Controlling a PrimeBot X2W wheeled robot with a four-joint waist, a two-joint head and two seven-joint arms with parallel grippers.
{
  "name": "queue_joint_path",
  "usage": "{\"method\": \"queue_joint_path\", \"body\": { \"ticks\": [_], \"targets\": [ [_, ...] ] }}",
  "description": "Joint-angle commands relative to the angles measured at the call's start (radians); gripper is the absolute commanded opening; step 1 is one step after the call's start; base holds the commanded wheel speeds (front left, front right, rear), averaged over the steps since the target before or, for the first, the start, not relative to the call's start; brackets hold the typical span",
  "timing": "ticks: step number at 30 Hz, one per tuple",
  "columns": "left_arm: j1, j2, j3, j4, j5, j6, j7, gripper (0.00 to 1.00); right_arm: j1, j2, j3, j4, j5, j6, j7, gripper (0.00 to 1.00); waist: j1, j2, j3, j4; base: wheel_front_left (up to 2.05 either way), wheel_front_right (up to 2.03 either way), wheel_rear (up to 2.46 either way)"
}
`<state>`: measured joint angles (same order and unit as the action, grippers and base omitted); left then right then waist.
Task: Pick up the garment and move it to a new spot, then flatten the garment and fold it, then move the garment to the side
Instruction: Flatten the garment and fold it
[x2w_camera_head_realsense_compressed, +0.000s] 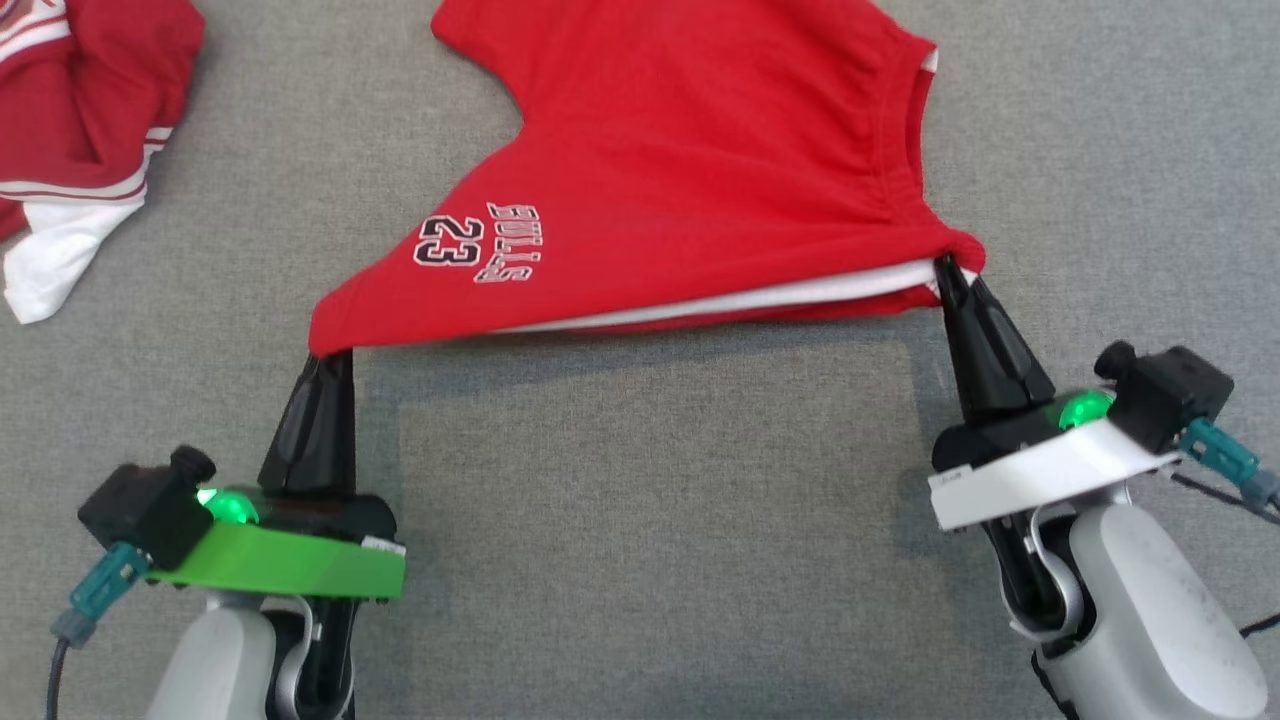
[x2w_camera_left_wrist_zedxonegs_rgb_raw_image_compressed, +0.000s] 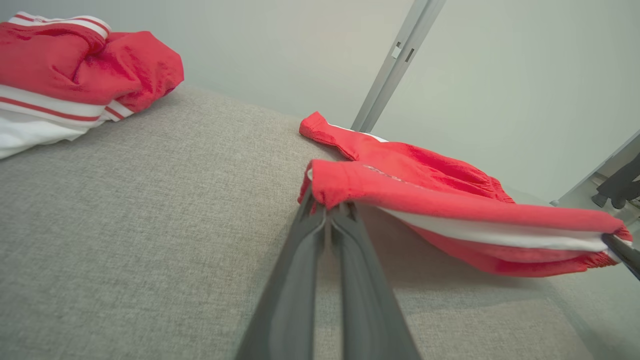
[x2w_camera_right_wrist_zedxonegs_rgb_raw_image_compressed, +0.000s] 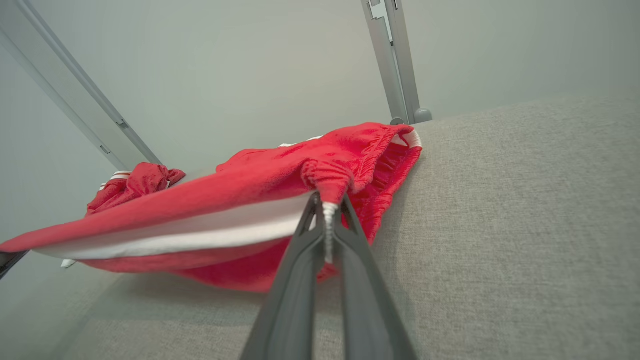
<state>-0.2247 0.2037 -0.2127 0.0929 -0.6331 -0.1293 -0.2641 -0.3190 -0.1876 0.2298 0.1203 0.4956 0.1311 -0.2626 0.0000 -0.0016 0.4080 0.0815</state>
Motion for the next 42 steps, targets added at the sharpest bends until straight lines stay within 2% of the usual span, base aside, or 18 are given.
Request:
{"method": "queue_joint_path", "body": {
  "ticks": [1,8,12,23,28,34,42],
  "targets": [
    [0.038,-0.004,0.014,-0.012,0.01,-0.001,-0.001,0.0,0.036,0.004,-0.008,-0.015,-0.007,-0.001,-0.003,0.0,0.0,0.0016,-0.072,-0.005,0.0,0.0,0.0],
    [0.201,-0.019,0.013,-0.073,0.065,-0.001,-0.001,0.0,0.2,0.01,-0.004,-0.077,-0.007,-0.001,-0.003,0.0,0.0,0.0016,-0.176,-0.024,0.0,0.0,0.0],
    [0.271,-0.007,0.022,-0.111,0.073,-0.001,0.0,0.0,0.28,-0.002,0.006,-0.113,0.001,-0.001,-0.003,0.0,0.0,0.0016,-0.224,-0.035,0.0,0.0,0.0],
    [0.406,0.018,0.045,-0.213,0.078,0.008,0.007,0.0,0.415,-0.037,0.027,-0.235,0.034,-0.001,0.026,0.0,0.0,0.0016,-0.263,-0.065,0.0,0.0,0.0],
    [0.382,0.021,0.043,-0.204,0.069,0.01,0.02,0.0,0.416,-0.035,0.028,-0.233,0.042,-0.001,0.043,0.0,0.0,0.0016,-0.259,-0.069,0.0,0.0,0.0],
    [0.308,0.029,0.037,-0.142,0.056,0.019,0.055,0.0,0.374,-0.008,0.03,-0.168,0.085,-0.001,0.055,0.0,0.0,0.0016,-0.238,-0.071,0.0,0.0,0.0],
    [0.062,0.032,-0.012,-0.016,0.078,0.017,0.155,0.0,0.258,0.017,0.011,-0.049,0.101,-0.001,0.032,0.0,0.0,0.0016,-0.168,-0.067,0.0,0.0,0.0]
  ]
}}
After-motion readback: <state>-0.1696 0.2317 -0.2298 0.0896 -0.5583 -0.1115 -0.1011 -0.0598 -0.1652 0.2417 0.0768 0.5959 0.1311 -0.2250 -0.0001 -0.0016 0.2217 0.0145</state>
